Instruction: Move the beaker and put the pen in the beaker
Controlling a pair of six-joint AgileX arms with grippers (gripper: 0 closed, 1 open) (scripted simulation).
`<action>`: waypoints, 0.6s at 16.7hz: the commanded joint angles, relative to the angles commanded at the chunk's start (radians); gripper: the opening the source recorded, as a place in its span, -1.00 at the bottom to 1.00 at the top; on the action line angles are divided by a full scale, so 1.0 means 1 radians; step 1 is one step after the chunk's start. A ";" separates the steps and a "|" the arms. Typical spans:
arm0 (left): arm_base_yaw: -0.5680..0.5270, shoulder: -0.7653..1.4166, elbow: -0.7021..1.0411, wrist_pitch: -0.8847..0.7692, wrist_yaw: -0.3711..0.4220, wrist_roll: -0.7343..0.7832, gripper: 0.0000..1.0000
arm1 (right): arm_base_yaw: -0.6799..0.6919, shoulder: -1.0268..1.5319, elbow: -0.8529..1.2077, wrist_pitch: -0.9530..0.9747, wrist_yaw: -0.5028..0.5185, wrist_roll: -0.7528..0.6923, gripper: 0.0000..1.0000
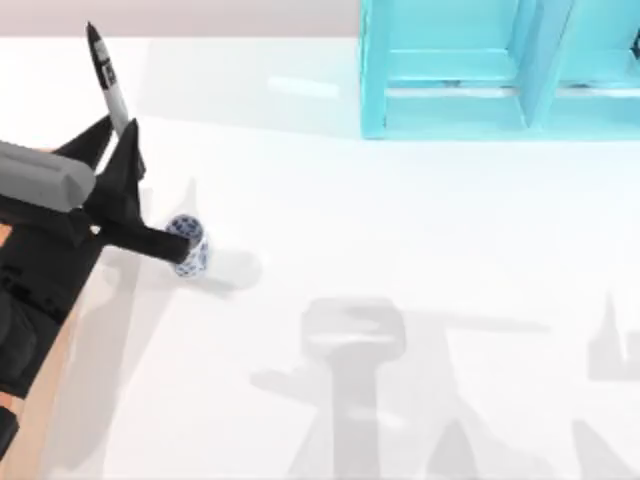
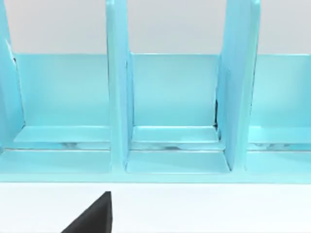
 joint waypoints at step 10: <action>0.007 0.246 0.101 0.118 0.007 0.001 -1.00 | 0.000 0.000 0.000 0.000 0.000 0.000 1.00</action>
